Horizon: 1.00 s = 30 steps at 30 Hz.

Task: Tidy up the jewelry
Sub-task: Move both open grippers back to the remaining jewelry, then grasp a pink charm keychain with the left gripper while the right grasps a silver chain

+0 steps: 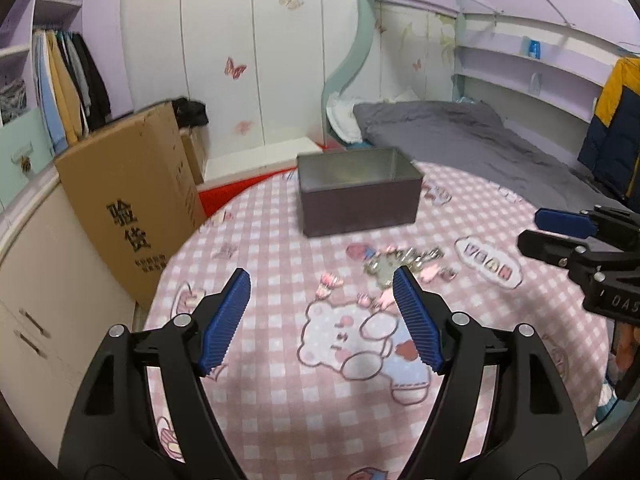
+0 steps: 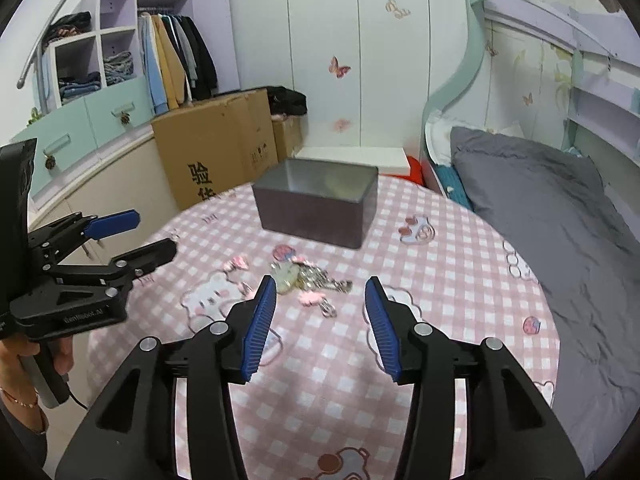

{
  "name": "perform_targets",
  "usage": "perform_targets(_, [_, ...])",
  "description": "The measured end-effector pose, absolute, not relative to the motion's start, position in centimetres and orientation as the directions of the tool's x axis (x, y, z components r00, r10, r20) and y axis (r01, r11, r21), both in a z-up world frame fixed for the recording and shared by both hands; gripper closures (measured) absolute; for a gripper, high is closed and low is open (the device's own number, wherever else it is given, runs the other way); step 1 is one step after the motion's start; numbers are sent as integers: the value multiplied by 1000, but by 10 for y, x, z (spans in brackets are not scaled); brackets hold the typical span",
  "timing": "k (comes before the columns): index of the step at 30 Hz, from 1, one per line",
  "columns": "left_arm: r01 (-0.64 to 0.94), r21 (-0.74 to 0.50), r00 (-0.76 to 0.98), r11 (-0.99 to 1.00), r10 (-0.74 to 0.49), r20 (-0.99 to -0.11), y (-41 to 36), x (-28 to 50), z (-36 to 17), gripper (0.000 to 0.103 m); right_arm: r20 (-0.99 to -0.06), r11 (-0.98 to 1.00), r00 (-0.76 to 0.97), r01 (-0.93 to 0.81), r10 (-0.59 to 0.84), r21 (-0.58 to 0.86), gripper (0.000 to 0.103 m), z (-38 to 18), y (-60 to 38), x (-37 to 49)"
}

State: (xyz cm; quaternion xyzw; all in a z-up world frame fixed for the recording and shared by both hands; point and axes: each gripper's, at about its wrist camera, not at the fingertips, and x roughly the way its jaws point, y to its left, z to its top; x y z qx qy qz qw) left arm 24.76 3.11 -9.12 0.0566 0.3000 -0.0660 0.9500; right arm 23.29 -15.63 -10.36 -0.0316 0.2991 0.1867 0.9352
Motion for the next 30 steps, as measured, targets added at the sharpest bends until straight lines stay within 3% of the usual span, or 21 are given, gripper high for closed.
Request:
perform_targets(10, [251,-1,711,968,-185,-678,24,269,-140,30,-629,929,706,-363,326,74,58,-141,-167,245])
perform_targets(22, [322,-36,605,946,-235,-761,-6,310,-158,30,-671,926,662,-365,333,98,55,-159,-174,263])
perform_targets(24, [329,-18,587,944,-220,-779,-12,316,-162,40,-684,925,653,-369,326,89,54,-160,-170,267])
perform_targets(26, [339,-7,592,941,-219,-776,-14,317,-161,61,-697,924,643,-376,318,75,54,-161,-166,270])
perform_targets(29, [334,-8,596,942,-218,-773,-12,319,-160,75,-715,921,628,-385,308,58,52,-164,-159,276])
perform_targets(30, [332,-12,597,943,-220,-771,-11,318,-160,75,-718,920,625,-387,306,54,51,-165,-157,278])
